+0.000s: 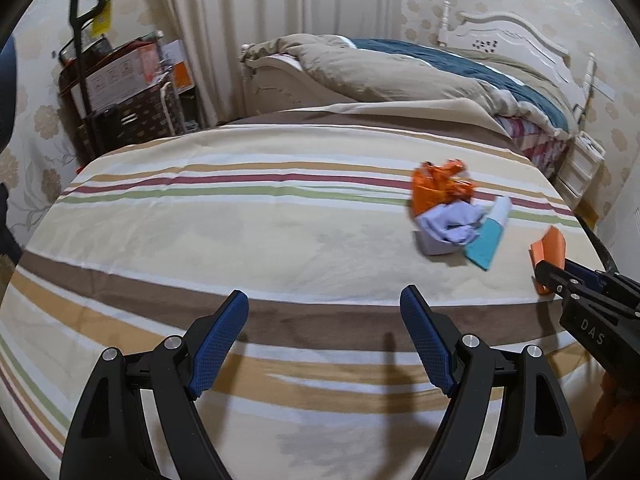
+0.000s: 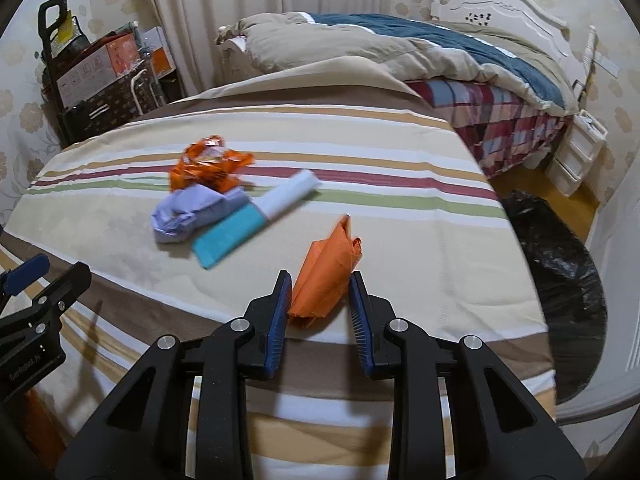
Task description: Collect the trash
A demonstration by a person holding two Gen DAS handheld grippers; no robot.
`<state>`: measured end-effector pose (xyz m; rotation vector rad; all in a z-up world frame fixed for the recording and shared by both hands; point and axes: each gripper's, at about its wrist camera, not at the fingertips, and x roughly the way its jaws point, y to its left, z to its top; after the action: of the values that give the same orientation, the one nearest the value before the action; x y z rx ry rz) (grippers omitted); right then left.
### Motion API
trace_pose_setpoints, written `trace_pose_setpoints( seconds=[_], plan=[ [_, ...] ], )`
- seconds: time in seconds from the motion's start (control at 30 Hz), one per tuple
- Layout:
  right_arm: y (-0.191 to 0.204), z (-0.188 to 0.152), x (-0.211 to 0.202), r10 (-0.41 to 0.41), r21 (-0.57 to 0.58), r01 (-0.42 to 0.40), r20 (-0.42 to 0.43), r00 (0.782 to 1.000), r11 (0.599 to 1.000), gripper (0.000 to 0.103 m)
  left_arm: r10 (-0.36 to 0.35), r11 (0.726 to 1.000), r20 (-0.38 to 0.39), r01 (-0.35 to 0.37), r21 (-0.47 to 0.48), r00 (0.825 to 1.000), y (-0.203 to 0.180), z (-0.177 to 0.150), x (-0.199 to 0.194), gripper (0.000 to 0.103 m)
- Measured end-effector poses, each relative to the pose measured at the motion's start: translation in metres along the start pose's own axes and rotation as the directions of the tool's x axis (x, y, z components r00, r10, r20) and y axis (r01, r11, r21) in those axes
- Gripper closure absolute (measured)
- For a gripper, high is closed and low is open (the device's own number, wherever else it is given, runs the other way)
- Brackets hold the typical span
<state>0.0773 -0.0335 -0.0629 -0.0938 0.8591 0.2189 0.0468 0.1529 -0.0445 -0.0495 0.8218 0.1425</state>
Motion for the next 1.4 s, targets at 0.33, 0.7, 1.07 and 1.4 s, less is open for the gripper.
trace_pose_setpoints(
  seconds=[0.33, 0.7, 1.07, 1.4],
  plan=[
    [-0.037, -0.002, -0.001, -0.020, 0.047, 0.020, -0.005, 1.000, 0.999, 0.089, -0.053, 0.997, 0.001, 0.053, 0.053, 0.999, -0.036, 0.013, 0.011, 0.025],
    [-0.044, 0.006, -0.004, 0.034, 0.044, -0.036, 0.026, 0.999, 0.998, 0.042, -0.045, 0.999, 0.001, 0.045, 0.026, 0.999, -0.034, 0.012, 0.011, 0.025],
    [-0.023, 0.021, 0.019, 0.043, -0.044, -0.044, -0.013, 0.999, 0.998, 0.068, -0.045, 0.998, -0.003, 0.045, 0.053, 0.999, -0.040, 0.015, 0.014, 0.023],
    [-0.030, 0.021, 0.019, 0.058, -0.008, -0.058, -0.007, 0.998, 0.998, 0.073, -0.061, 0.996, -0.011, 0.062, 0.063, 0.998, -0.048, 0.029, 0.027, 0.022]
  ],
)
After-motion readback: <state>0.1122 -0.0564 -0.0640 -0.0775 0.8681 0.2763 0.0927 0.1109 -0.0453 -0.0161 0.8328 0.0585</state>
